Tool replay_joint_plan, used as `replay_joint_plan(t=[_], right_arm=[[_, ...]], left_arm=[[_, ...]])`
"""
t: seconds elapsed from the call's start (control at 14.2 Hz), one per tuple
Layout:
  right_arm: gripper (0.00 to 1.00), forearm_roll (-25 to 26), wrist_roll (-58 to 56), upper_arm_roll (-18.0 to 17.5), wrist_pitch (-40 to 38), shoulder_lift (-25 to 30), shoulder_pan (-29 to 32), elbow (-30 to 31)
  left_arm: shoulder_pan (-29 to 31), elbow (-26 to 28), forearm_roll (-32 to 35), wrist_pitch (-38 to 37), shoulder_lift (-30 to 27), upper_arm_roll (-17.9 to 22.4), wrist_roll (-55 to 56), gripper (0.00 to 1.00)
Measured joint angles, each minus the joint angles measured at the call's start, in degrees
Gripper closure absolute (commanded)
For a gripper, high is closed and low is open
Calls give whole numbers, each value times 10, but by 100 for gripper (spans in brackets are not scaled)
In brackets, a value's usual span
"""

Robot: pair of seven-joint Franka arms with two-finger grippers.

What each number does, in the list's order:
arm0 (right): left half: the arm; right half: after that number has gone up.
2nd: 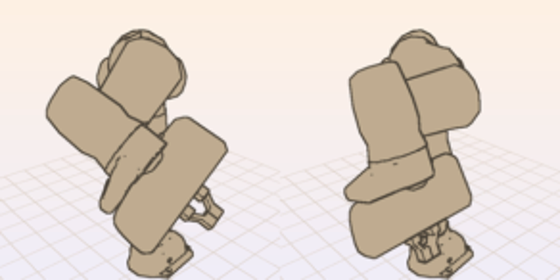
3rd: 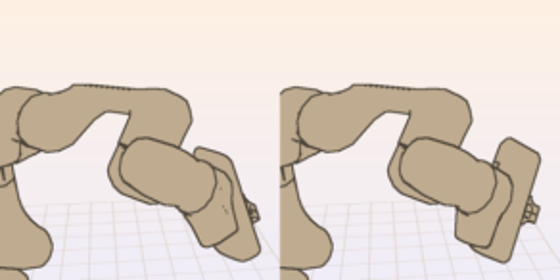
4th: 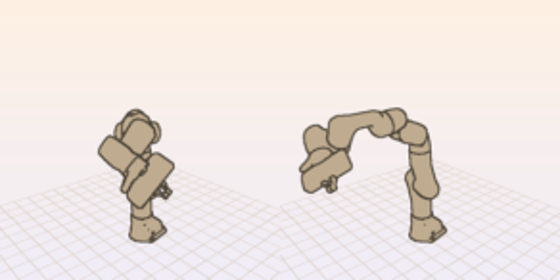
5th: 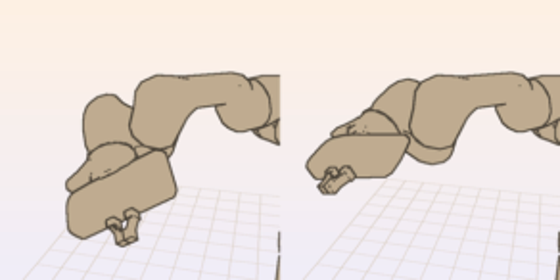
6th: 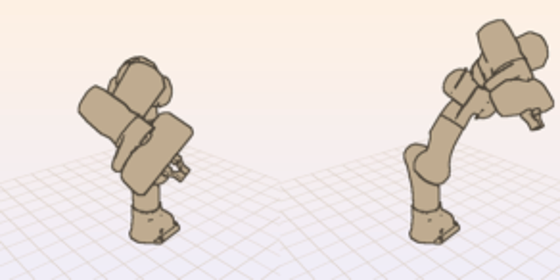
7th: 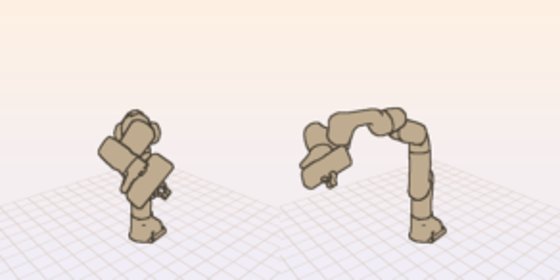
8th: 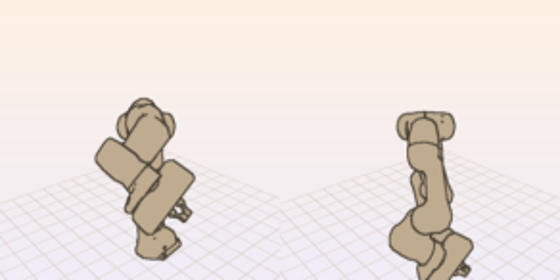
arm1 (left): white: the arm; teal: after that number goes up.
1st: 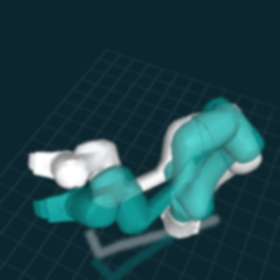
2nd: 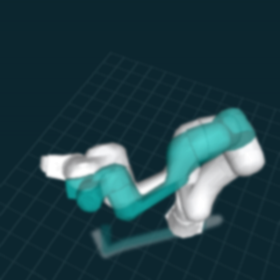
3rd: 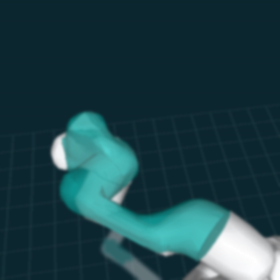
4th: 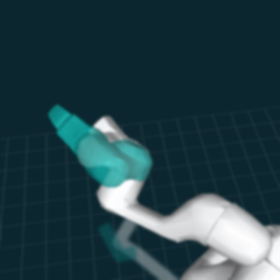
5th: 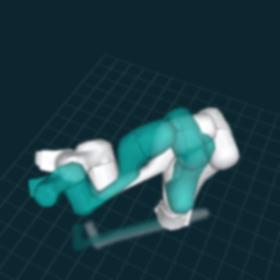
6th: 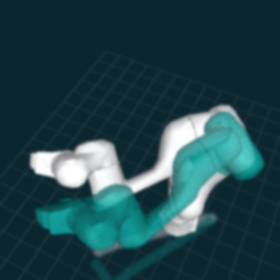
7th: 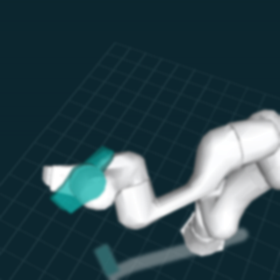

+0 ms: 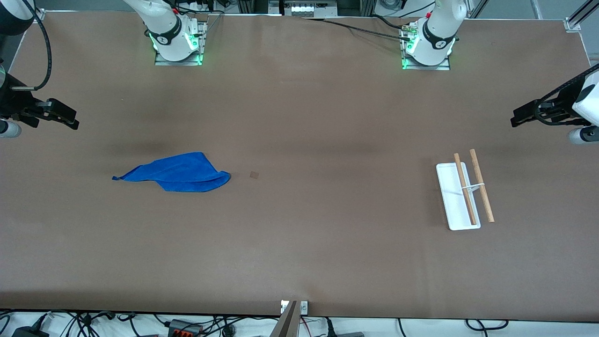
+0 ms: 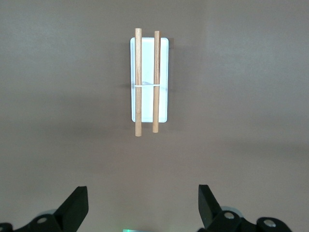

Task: Pass towel and hang on rack
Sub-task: 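Reach the right gripper toward the corner of the blue towel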

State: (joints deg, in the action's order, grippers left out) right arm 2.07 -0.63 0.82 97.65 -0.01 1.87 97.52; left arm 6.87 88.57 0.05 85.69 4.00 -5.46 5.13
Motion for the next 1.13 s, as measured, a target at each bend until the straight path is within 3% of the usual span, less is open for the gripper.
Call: replay_joint_plan(t=[0.63, 1.13], right_arm=[[0, -1, 0, -1, -1, -8, -3, 2], [0, -1, 0, 2, -1, -89, -11, 6]], left_arm=[[0, 0, 0, 0, 1, 0, 0, 0], [0, 0, 0, 0, 1, 0, 0, 0]])
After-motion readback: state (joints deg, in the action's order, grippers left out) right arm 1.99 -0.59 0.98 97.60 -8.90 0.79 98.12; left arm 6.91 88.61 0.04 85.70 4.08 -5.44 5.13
